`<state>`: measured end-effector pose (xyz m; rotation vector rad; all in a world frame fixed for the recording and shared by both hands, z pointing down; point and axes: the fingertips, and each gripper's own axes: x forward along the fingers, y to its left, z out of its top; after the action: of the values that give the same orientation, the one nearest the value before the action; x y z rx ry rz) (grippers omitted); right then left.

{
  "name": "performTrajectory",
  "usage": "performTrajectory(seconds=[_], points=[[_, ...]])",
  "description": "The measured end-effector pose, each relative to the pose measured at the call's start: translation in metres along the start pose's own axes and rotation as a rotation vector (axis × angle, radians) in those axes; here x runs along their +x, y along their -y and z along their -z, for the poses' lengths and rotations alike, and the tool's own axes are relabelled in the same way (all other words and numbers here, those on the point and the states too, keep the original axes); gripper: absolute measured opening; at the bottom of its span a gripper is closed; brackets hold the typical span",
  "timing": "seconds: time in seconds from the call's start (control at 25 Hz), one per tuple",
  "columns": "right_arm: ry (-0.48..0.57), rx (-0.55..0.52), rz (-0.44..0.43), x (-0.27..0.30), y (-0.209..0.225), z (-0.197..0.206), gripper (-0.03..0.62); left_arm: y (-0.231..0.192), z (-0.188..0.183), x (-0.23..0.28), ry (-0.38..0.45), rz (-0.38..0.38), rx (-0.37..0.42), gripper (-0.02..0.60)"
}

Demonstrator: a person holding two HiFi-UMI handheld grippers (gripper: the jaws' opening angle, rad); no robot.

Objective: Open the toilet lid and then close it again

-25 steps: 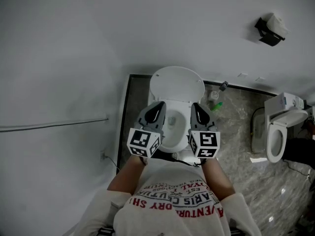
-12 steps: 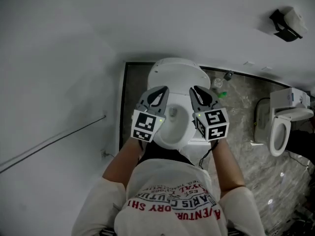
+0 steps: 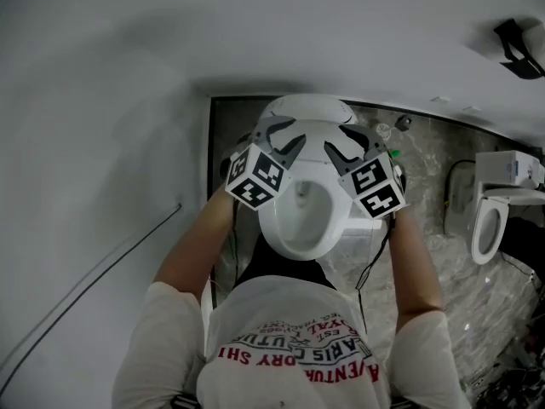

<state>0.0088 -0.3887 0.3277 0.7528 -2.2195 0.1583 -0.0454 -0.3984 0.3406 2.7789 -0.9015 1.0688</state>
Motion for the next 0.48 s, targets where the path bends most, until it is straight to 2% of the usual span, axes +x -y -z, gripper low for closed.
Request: performTrajectory(seconds=[0.2,0.4,0.48], points=[[-0.111,-0.137,0.012,0.023,0.026,0.008,0.127,-0.009,0.002,0.032,-0.059,0.089,0.119,0.132],[-0.186,-0.156,-0.014,0.040,0.032,0.024,0.126,-0.007,0.006,0.051,-0.073,0.151,0.145,0.125],[-0.194,-0.165,-0.002,0.042,0.034,0.029,0.089,-0.005,0.008,0.055,-0.076,0.158,0.153,0.092]])
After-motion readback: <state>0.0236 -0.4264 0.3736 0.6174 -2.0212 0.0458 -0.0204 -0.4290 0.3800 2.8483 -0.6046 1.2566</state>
